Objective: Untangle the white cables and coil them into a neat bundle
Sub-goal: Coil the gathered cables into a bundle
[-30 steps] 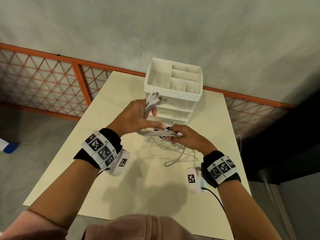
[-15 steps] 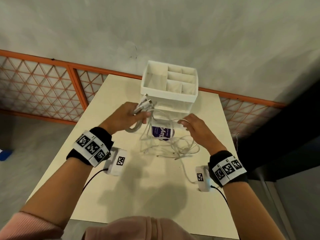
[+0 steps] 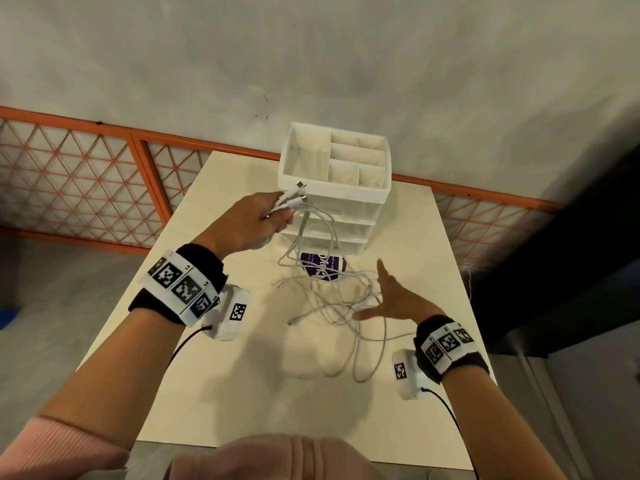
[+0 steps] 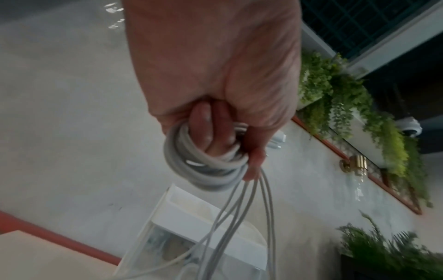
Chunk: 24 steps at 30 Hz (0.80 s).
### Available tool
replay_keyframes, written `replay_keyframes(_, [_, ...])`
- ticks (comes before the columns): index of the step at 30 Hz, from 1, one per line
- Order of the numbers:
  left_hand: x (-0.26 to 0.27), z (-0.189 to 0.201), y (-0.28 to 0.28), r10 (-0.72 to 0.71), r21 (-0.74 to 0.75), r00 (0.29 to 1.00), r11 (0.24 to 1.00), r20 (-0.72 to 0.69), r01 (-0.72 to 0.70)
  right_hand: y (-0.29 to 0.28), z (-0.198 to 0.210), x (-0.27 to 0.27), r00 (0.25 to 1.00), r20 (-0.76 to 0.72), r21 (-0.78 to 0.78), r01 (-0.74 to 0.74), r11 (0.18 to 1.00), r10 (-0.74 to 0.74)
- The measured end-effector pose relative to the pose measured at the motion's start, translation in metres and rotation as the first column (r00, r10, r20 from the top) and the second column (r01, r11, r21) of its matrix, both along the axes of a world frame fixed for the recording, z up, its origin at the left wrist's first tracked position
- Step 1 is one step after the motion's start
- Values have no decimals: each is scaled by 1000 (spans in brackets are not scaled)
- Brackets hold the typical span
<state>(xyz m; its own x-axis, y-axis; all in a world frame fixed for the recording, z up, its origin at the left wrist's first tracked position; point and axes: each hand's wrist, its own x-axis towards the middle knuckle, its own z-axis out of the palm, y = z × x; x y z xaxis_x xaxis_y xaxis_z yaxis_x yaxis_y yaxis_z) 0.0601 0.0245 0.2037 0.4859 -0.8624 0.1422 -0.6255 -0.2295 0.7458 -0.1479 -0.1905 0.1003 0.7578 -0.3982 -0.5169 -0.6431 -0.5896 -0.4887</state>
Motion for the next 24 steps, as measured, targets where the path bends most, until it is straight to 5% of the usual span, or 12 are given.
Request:
replay_keyframes(2, [-7,5,-2,-49,38,999,998,13,49,12,32,16,963,267,78,10,997,-30])
replay_keyframes(4, [-18,11,-5,-115,73,992,990,-51,119,26,65,34,837,548,49,-51,998,15])
replay_keyframes(7, [-34,22,-7,-213,42,953,973,-214,227,43,92,58,680,714,-79,-158,984,166])
replay_keyframes(13, [-22,44,14,-145,-276,942,959,-303,59,44,60,56,788,605,182,1,983,-113])
replay_keyframes(16, [-11,44,24,-85,-327,952,945,-293,-16,37,37,42,826,545,228,15,973,-141])
replay_keyframes(24, [16,0,36,223,-116,933,957,-284,-265,18,60,11,758,584,352,86,932,-291])
